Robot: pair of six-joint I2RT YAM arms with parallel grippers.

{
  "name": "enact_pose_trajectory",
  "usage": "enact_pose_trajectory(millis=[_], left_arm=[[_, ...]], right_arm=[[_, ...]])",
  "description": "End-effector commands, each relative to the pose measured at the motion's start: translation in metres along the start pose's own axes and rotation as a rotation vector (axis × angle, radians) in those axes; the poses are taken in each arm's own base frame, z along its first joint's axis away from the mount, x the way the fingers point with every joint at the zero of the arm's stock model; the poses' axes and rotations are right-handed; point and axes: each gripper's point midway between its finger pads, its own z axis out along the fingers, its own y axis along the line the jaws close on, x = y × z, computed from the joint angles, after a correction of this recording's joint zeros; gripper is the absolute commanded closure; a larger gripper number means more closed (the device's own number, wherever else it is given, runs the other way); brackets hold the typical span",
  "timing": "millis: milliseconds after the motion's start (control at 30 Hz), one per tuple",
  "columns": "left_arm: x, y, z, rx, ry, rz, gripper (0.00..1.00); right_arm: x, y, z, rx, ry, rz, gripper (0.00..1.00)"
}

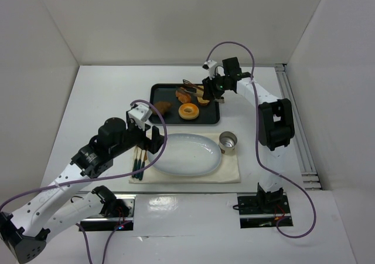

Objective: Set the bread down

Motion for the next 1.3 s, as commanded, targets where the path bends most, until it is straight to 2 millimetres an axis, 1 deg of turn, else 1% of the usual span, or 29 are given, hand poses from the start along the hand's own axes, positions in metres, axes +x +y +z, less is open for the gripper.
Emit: enact_pose_trajectory(millis=[0,133,167,200,367,400,467,500,567,600,633,700,733,767,800,833,867,900,933,1033,1067,1100,1167,1200,1233,1267], left_arm=[[-0.01,-0.002,-0.001,0.011,-0.048,0.031,0.0],[-0.012,-0.002,-0.003,0.012,-0.057,0.031,0.0],[-0.015,-0.002,-0.003,0.014,-0.066,0.032,0.0],[-0.015,-0.002,-0.003,0.014,-0.066,0.032,0.0],[-0.015,-0.002,-0.003,0.014,-0.066,0.032,0.0],[-0.015,-0.002,-0.003,0.014,-0.066,0.032,0.0],[-0.017,-0.003,-0.005,0.015,-0.075,0.033,0.0],[-0.017,-0.003,-0.005,0.015,-0.075,0.033,0.0],[-0.017,-0.003,-0.005,0.015,-0.075,0.033,0.0],[-0.017,-0.003,-0.005,0.015,-0.075,0.033,0.0],[-0.017,-0.003,-0.005,0.015,-0.075,0.033,0.0],[-0.017,-0.003,-0.005,0.015,-0.075,0.033,0.0],[-0.017,-0.003,-0.005,0.015,-0.075,0.033,0.0],[-0.017,-0.003,-0.005,0.015,-0.075,0.033,0.0],[-0.017,-0.003,-0.005,0.015,-0.075,0.033,0.0],[-0.017,-0.003,-0.005,0.015,-0.075,0.033,0.0],[-0.017,-0.003,-0.005,0.015,-0.075,0.033,0.0],[-0.017,-0.003,-0.005,0.015,-0.075,0.033,0.0],[-0.017,-0.003,-0.005,0.015,-0.075,0.033,0.0],[-0.017,-0.001,-0.005,0.006,-0.076,0.032,0.0],[-0.017,-0.001,-0.005,0.006,-0.076,0.032,0.0],[-0.017,-0.001,-0.005,0.006,-0.076,0.032,0.0],[-0.017,-0.001,-0.005,0.006,-0.076,0.032,0.0],[-0.017,0.0,-0.005,-0.003,-0.078,0.032,0.0],[-0.017,0.0,-0.005,-0.003,-0.078,0.032,0.0],[-0.017,0.0,-0.005,-0.003,-0.078,0.032,0.0]], right_arm=[[0.014,0.009,0.003,-0.026,0.049,0.039,0.45],[0.016,0.013,0.002,-0.039,0.055,0.055,0.45],[0.022,0.015,0.003,-0.044,0.071,0.065,0.45],[0.023,0.018,0.002,-0.059,0.076,0.072,0.45],[0.026,0.022,0.001,-0.072,0.089,0.102,0.45],[0.026,0.026,0.003,-0.079,0.091,0.096,0.45],[0.023,0.025,0.0,-0.07,0.098,0.098,0.45],[0.025,0.03,0.004,-0.079,0.108,0.104,0.47],[0.024,0.029,0.003,-0.071,0.111,0.104,0.52],[0.026,0.033,0.008,-0.081,0.121,0.101,0.57],[0.024,0.033,0.007,-0.081,0.121,0.101,0.63],[0.024,0.034,0.006,-0.08,0.122,0.11,0.68],[0.024,0.035,0.007,-0.089,0.119,0.111,0.73],[0.024,0.035,0.007,-0.089,0.119,0.111,0.92],[0.017,0.035,0.004,-0.084,0.101,0.1,0.95],[0.022,0.036,0.004,-0.086,0.11,0.106,0.95],[0.016,0.035,0.002,-0.081,0.092,0.095,0.95],[0.014,0.038,-0.001,-0.089,0.086,0.094,0.95],[0.015,0.034,-0.003,-0.082,0.085,0.1,0.94],[0.002,0.039,-0.013,-0.089,0.041,0.077,0.94],[-0.003,0.036,-0.02,-0.077,0.02,0.071,0.94],[-0.004,0.038,-0.023,-0.076,0.018,0.069,0.94],[-0.019,0.042,-0.035,-0.072,-0.032,0.04,0.94],[-0.02,0.038,-0.041,-0.061,-0.04,0.043,0.94],[-0.026,0.039,-0.046,-0.054,-0.06,0.03,0.94],[-0.026,0.037,-0.051,-0.046,-0.065,0.033,0.94]])
